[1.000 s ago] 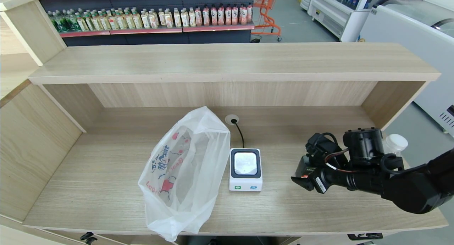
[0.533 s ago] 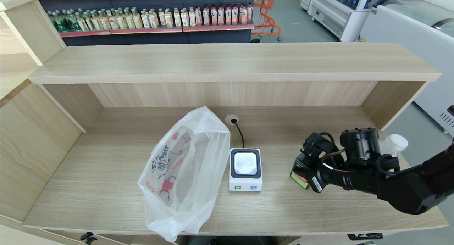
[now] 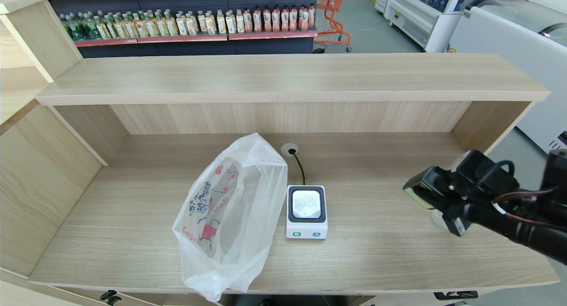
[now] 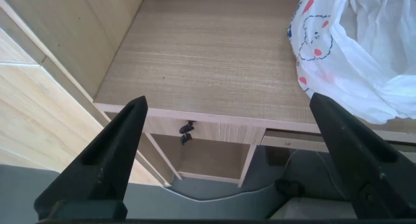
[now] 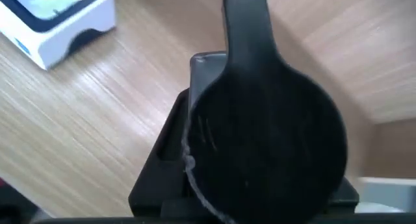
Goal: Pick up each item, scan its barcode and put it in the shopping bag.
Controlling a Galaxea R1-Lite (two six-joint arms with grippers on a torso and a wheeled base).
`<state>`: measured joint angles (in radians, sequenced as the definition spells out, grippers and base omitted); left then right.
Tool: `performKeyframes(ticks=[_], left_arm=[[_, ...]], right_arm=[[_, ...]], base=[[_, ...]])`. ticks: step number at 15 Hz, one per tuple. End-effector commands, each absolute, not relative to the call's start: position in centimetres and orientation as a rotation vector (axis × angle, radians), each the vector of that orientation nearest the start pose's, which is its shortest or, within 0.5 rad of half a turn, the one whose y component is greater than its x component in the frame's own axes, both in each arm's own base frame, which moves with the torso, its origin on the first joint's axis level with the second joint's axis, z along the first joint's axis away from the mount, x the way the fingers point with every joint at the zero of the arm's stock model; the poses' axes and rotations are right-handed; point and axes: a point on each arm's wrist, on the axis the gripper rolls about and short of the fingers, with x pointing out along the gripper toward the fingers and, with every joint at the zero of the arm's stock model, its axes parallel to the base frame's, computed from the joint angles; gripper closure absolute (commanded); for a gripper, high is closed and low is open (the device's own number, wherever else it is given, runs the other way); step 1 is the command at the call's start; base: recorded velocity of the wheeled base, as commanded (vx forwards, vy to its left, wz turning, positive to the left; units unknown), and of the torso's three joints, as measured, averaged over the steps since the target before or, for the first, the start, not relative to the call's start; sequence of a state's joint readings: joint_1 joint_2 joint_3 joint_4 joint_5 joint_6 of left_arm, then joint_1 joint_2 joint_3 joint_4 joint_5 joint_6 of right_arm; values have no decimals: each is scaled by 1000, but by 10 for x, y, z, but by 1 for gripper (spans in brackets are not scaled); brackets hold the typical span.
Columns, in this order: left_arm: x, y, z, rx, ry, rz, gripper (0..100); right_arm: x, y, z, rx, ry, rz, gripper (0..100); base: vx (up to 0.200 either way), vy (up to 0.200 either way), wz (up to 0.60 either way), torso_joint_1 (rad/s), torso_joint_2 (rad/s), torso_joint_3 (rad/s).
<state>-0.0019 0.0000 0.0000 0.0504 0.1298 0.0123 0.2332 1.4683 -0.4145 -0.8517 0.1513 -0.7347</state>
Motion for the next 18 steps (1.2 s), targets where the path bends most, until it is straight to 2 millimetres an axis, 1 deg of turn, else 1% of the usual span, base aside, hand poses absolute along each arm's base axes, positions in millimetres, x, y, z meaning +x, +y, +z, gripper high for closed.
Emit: performKeyframes(ticks=[1, 3, 5, 6, 7, 8, 9, 11, 13, 15, 16, 17, 18], left_arm=[[-23, 3, 70, 16, 51, 130, 0], [-23, 3, 70, 16, 51, 129, 0], [-23, 3, 70, 16, 51, 129, 0], [-23, 3, 70, 16, 51, 129, 0], [-23, 3, 70, 17, 51, 128, 0], [-23, 3, 70, 16, 51, 129, 0], [-23, 3, 70, 16, 51, 129, 0], [-23, 3, 70, 16, 51, 129, 0], [-23, 3, 70, 17, 51, 128, 0], [-23, 3, 70, 17, 51, 130, 0], [-23, 3, 70, 16, 51, 129, 0], [-23, 3, 70, 16, 51, 130, 0], [-23, 3, 70, 16, 51, 129, 0]], right_arm=[[187, 45, 184, -888, -123, 439, 100], [187, 48, 181, -1177, -317, 622, 100], [188, 55, 175, -1532, -652, 768, 100], [190, 58, 172, -1648, -817, 810, 100], [189, 66, 168, -1741, -1036, 852, 100], [188, 79, 163, -1771, -1242, 897, 100], [186, 92, 156, -1770, -1413, 930, 100], [184, 111, 149, -1765, -1608, 944, 100], [186, 115, 149, -1785, -1652, 920, 100], [185, 124, 146, -1755, -1694, 947, 100], [183, 133, 149, -1727, -1759, 942, 100], [182, 145, 148, -1698, -1819, 941, 100], [182, 153, 147, -1675, -1850, 947, 100]], base=[[0, 0, 0, 0, 0, 0], [0, 0, 0, 0, 0, 0], [0, 0, 0, 0, 0, 0], [0, 0, 0, 0, 0, 0], [0, 0, 0, 0, 0, 0], [0, 0, 0, 0, 0, 0], [0, 0, 0, 0, 0, 0], [0, 0, 0, 0, 0, 0], [0, 0, 0, 0, 0, 0], [0, 0, 0, 0, 0, 0], [0, 0, 0, 0, 0, 0], [0, 0, 0, 0, 0, 0], [0, 0, 0, 0, 0, 0]])
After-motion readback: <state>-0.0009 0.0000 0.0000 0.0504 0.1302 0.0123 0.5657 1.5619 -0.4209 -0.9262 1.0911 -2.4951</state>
